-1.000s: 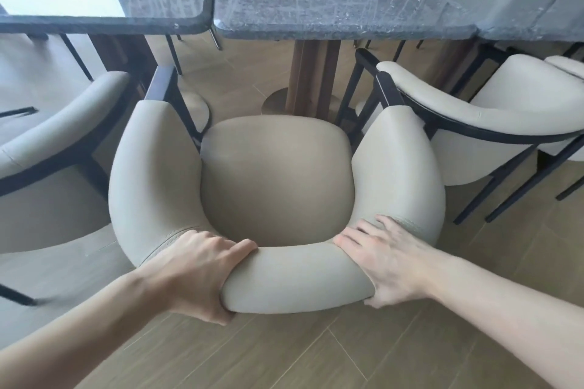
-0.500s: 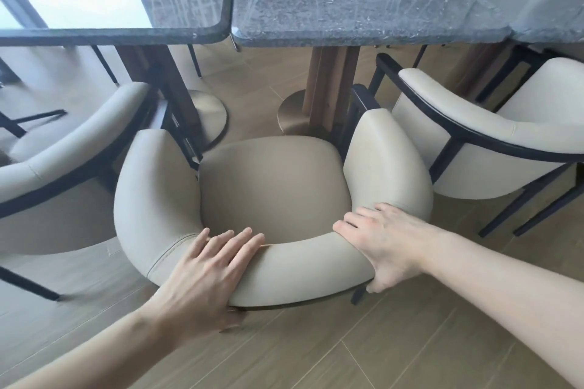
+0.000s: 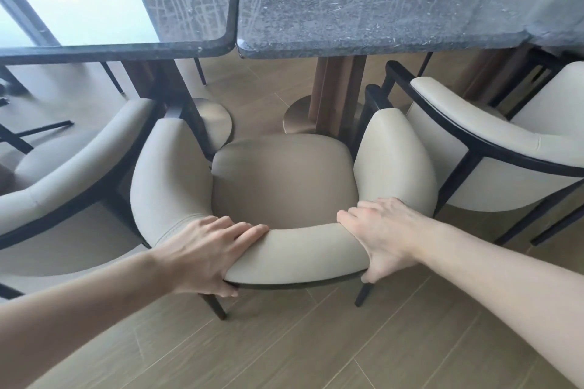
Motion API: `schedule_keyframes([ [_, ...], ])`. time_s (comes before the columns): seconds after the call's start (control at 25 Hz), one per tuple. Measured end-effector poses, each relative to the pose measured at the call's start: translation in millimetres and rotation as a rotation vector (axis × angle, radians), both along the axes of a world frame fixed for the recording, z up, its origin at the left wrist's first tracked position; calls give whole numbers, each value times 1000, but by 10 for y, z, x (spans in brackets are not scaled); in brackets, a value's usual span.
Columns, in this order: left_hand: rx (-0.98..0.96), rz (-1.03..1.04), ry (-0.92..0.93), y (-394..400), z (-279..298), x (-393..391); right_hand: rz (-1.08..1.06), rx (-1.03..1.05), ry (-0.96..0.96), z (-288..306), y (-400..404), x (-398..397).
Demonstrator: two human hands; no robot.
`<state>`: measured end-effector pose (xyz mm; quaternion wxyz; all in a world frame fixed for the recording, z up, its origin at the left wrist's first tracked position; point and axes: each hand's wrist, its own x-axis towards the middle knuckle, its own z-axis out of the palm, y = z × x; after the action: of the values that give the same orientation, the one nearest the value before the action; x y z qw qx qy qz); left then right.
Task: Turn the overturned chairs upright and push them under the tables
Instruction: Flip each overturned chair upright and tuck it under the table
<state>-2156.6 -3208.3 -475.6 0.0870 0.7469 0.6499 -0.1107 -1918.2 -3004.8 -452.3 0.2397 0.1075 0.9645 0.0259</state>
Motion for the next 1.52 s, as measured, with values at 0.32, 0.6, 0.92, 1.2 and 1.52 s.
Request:
schedule_keyframes([
  [0.32, 56, 17, 40, 727, -46, -572, -87, 13, 15, 24, 578, -462],
  [0.6, 27, 66, 27, 995, -2, -857, -121, 15, 46, -53, 830, -714],
  [0.92, -12, 161, -9, 1176, 8, -847, -163, -21, 31, -95, 1005, -804],
  [1.2, 10, 289, 29, 1075, 71, -609, -365, 79, -135, -18, 757, -902],
  [1.52, -3, 485, -139, 494, 568, -578, -564, -266, -34, 500, 242, -1152],
])
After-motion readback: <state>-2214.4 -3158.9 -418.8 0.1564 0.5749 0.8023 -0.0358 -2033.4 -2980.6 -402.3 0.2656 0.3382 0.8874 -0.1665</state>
